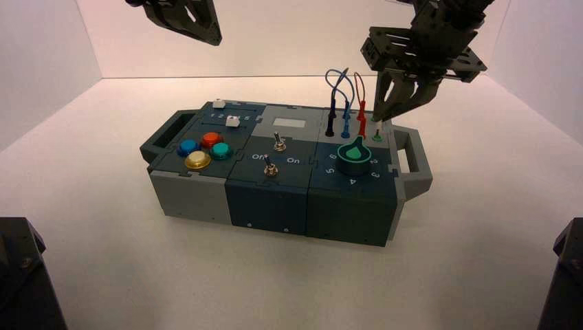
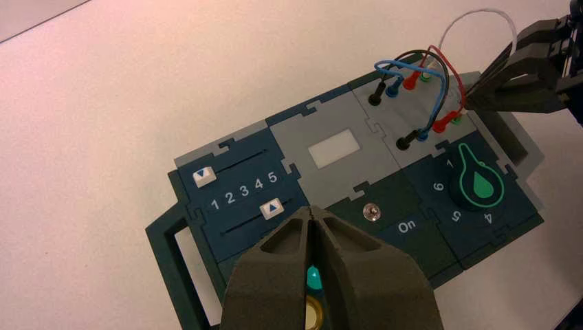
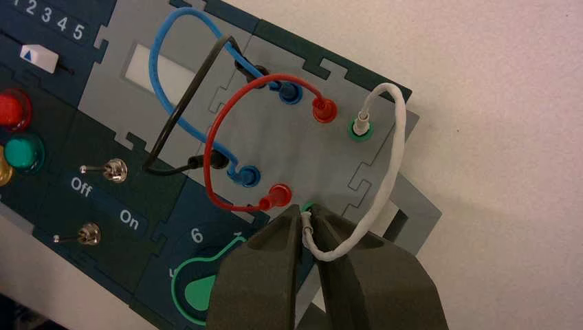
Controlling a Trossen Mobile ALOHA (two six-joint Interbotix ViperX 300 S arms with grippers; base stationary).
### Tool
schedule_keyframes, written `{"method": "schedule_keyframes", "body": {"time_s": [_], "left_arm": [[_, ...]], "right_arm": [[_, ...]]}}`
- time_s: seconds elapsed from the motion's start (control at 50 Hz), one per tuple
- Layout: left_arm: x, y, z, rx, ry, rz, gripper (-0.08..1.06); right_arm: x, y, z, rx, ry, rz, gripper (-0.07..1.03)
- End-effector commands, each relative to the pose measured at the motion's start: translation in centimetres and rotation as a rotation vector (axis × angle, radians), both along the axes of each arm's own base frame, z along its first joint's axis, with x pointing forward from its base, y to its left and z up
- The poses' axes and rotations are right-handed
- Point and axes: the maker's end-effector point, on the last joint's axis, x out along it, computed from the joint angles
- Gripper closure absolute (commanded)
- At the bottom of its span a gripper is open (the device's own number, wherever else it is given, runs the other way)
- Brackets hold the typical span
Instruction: Insert the white wire.
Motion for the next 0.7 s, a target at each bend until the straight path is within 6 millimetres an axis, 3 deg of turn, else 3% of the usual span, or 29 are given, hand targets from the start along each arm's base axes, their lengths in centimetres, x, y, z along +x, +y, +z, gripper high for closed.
{"method": "schedule_keyframes", "body": {"time_s": [0.02,0.7], "left_arm": [[0.63,-0.51,1.57,-0.024,-0.04,-0.005,1.01],[0.66,-0.51,1.59,-0.024,-0.042,-0.006,1.01]], "right_arm": [[-2.09,-0.14,-1.33,-0.042,0.058,0.052,0.98],[-1.88,-0.92,-1.28,-0.084,0.051,0.067,0.98]]}}
